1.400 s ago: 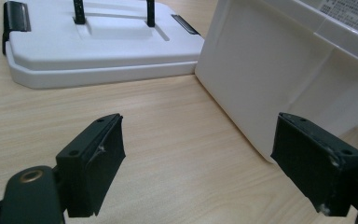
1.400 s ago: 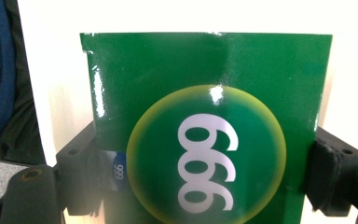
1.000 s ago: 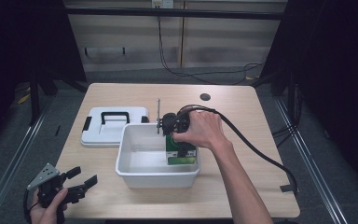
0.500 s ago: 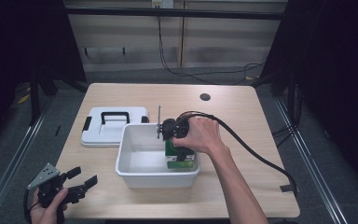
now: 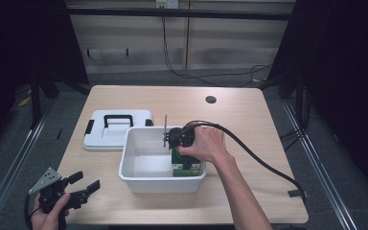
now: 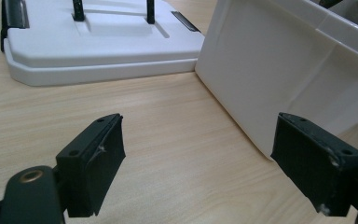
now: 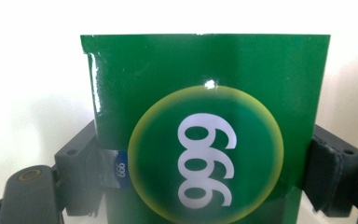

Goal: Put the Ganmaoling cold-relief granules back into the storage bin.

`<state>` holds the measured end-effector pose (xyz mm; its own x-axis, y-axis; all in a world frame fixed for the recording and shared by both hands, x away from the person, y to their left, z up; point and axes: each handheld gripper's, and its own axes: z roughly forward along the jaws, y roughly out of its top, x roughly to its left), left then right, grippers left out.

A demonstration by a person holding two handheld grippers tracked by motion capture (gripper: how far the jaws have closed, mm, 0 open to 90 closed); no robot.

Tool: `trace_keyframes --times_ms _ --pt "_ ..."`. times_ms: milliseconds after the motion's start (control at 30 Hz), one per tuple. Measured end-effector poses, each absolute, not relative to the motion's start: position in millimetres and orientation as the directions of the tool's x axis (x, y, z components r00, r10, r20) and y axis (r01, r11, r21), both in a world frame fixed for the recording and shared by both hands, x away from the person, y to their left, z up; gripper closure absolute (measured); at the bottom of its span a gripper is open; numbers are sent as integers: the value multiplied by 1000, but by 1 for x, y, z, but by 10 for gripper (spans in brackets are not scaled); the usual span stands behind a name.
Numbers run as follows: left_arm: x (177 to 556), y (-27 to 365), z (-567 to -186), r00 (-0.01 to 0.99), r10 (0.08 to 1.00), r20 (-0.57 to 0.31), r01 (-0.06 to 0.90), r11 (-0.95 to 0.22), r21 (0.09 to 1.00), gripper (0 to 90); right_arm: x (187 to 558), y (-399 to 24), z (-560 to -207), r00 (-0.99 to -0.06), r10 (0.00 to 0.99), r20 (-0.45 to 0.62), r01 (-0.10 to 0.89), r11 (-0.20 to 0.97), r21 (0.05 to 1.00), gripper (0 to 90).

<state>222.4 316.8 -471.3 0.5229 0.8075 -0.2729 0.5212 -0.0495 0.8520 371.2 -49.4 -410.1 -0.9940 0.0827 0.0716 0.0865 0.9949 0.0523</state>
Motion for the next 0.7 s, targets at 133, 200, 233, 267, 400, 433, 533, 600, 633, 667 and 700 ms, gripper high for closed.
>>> trace_keyframes --times_ms 133,200,233,267,400,433,533,600,633,667,700 --pt "223 317 -471 523 807 -274 521 -49 852 165 371 -48 -414 -995 79 65 82 996 37 150" --pt "222 317 -471 524 807 -274 521 -49 852 164 371 -46 -417 -994 84 65 86 996 30 149" --pt "222 317 -471 523 807 -274 521 -48 852 165 371 -46 -418 -994 87 65 88 996 24 148" --pt "222 317 -471 523 807 -274 521 -48 852 164 371 -45 -418 -993 89 74 91 996 14 148" --pt "222 317 -471 528 805 -270 518 -53 854 165 372 -44 -422 -992 98 82 99 995 12 142" --pt "222 317 -471 527 806 -270 519 -53 853 164 372 -44 -422 -992 98 84 100 995 15 142" --pt "222 318 -471 527 806 -270 518 -52 854 164 372 -44 -423 -991 102 82 104 994 19 140" --pt "222 318 -471 527 805 -272 518 -51 854 164 372 -44 -422 -992 98 76 100 995 20 140" --pt "222 318 -471 526 806 -271 518 -51 854 165 372 -45 -422 -993 95 72 97 995 19 140" --pt "222 318 -471 526 807 -271 518 -52 854 164 371 -45 -423 -993 97 73 99 995 28 139" --pt "222 318 -471 526 806 -270 519 -52 853 164 371 -45 -423 -993 97 73 99 995 29 138"
